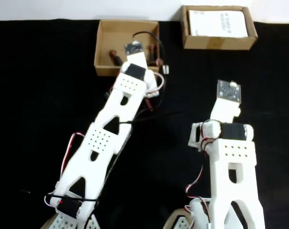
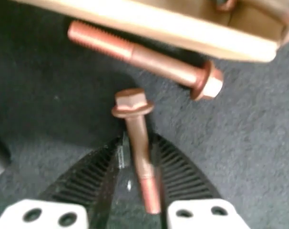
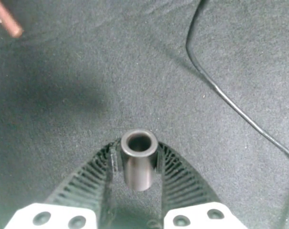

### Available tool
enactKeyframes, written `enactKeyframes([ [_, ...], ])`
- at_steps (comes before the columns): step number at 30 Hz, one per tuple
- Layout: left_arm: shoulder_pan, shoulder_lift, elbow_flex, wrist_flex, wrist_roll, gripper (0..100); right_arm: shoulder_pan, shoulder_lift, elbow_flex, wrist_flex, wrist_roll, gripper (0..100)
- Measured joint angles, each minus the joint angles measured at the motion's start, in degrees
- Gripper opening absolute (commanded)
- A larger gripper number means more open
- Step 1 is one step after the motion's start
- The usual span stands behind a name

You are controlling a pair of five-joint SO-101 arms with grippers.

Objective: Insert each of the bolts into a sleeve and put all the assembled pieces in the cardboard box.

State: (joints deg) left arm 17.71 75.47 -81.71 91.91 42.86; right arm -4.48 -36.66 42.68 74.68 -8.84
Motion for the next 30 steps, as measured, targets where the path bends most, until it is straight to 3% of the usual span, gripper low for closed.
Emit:
enactKeyframes([
  [5,-0.3,0.0,-1.8,5.7,-6.2,1,0.0,-0.4,0.0,0.2,0.0,0.7],
  [12,1.5,-8.1,-3.0,9.7,-23.5,1,-1.5,-11.1,-5.9,8.2,0.0,0.7],
  [20,5.0,-43.5,10.1,10.0,-30.2,1,-7.2,-30.3,-7.0,10.2,0.0,0.7],
  [26,5.0,-74.9,35.0,10.1,-33.6,1,-8.4,-40.9,-0.7,9.9,0.0,0.7],
  [30,4.8,-96.6,53.2,5.9,-37.3,1,-14.8,-47.6,8.5,4.7,0.0,0.7],
])
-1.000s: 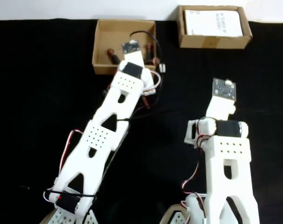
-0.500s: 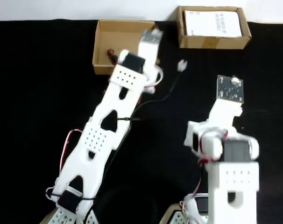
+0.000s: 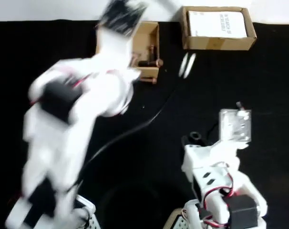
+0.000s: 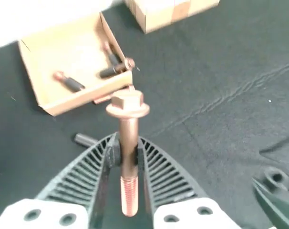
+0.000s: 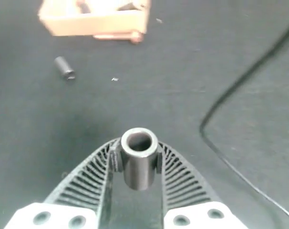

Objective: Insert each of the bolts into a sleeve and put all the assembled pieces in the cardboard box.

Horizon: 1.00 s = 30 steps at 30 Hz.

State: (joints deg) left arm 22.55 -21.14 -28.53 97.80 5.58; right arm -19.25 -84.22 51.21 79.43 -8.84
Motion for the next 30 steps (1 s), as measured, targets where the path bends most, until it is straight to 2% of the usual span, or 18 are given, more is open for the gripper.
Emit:
enactKeyframes([
  [6,-0.1,-30.4,29.9,-14.8,-4.6,1,-13.0,-11.2,17.8,-17.4,0.0,0.7],
  [11,0.0,-46.4,55.9,-31.0,-4.9,1,-15.8,-18.9,34.5,-35.4,0.0,0.7],
  [14,0.1,-51.3,66.0,-40.9,-4.9,1,-17.4,-19.4,42.8,-45.2,3.7,0.7],
  [17,2.4,-52.4,68.3,-45.4,-4.9,1,-20.4,-19.7,44.7,-53.3,10.2,0.7],
  [19,5.5,-52.9,68.6,-46.3,-4.9,1,-23.4,-19.3,44.7,-55.6,11.8,0.7],
  [25,14.9,-52.8,68.7,-46.9,-4.9,1,-26.2,-16.0,44.9,-56.8,12.7,0.7],
  [30,16.7,-47.9,67.7,-46.6,-2.0,1,-26.2,-11.2,45.0,-56.9,11.7,0.7],
])
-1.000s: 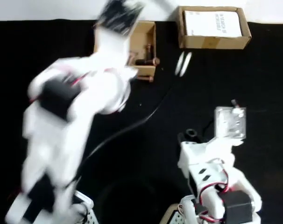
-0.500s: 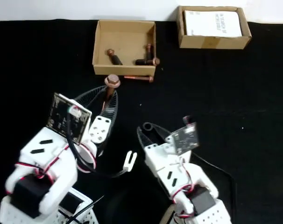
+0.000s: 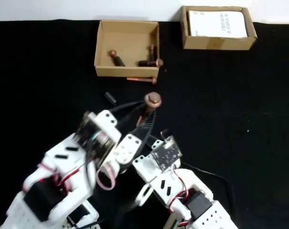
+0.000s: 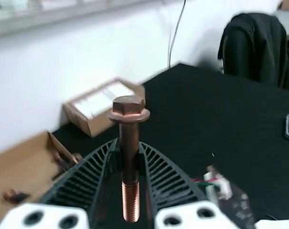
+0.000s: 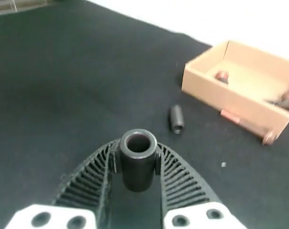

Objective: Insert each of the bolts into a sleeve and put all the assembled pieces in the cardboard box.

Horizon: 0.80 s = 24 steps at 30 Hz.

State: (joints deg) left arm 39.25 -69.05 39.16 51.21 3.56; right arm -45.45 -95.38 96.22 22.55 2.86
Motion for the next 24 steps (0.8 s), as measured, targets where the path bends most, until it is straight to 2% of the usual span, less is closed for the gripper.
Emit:
enactKeyframes([
  [6,0.1,3.2,-4.0,6.8,5.3,1,0.0,1.7,0.0,0.0,-7.4,0.7],
  [13,-5.5,2.7,-0.1,7.7,9.5,1,2.2,1.8,0.0,-0.5,-9.1,0.7],
  [24,-7.2,2.6,10.5,-3.4,10.1,1,2.2,1.8,0.0,-1.1,-9.1,0.7],
])
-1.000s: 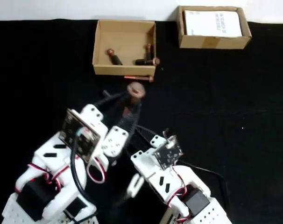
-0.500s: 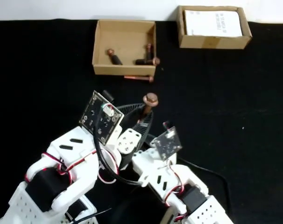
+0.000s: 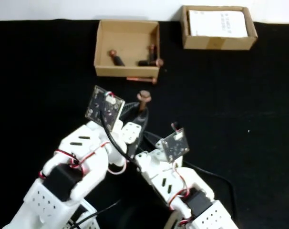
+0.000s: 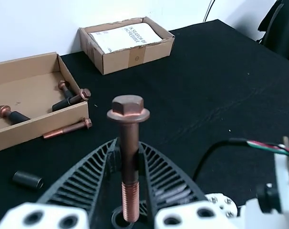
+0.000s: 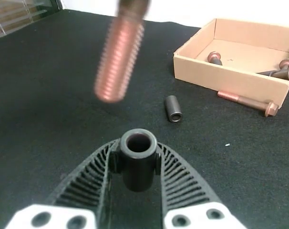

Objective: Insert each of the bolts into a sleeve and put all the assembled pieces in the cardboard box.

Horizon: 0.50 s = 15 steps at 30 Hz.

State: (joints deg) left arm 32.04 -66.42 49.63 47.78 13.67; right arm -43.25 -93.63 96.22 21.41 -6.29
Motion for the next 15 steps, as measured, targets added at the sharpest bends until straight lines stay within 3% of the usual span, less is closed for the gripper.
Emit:
enactKeyframes([
  [15,-0.1,0.0,7.3,-4.9,0.0,1,1.1,0.0,0.0,-3.0,-4.8,0.7],
])
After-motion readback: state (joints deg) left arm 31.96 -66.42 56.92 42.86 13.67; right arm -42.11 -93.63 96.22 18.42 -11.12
